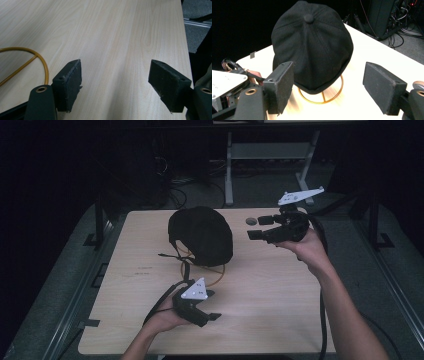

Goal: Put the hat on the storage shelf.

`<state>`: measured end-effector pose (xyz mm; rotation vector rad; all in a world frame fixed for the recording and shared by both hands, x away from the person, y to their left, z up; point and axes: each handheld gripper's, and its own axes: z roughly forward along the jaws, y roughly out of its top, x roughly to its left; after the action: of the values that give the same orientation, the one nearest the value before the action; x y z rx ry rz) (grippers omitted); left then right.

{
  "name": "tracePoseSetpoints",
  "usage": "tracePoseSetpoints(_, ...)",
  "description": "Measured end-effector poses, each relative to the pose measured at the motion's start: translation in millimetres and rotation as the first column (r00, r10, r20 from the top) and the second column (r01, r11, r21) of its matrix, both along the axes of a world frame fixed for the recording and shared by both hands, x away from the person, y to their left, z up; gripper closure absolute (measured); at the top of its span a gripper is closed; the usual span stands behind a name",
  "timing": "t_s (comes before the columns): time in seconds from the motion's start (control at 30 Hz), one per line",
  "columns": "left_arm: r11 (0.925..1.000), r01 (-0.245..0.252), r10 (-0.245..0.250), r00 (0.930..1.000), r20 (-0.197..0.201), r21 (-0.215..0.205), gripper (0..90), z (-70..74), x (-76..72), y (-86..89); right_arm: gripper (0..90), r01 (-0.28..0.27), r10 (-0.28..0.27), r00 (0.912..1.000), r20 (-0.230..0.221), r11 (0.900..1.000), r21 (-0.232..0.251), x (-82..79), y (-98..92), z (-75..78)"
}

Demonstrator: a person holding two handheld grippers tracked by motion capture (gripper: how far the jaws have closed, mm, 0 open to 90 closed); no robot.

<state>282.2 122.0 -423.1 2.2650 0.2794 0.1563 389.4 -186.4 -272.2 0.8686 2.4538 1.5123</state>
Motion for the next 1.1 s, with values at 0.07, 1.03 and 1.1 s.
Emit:
tracePoseSetpoints(0.07,1.0000,0.000,0.000,1.0000,0.002,0.003,26.2,-0.3,-0.3,-0.4,24.1,0.001,-0.001,1.0000,-0.002,1.000,-0.002,-1.9,-2.5,-1.8)
tracePoseSetpoints(1.03,1.0000,-0.010,0.010,0.9998,0.017,0.003,26.1,-1.2,-1.1,2.6,21.5,0.014,-0.014,0.9972,-0.074,1.000,0.005,-27.8,-29.4,-50.6)
tracePoseSetpoints(1.1,1.0000,-0.009,0.009,0.9998,0.019,-0.003,26.1,-2.3,-1.5,2.4,21.1,0.015,-0.015,0.9966,-0.081,1.000,-0.001,-30.7,-31.2,-55.2)
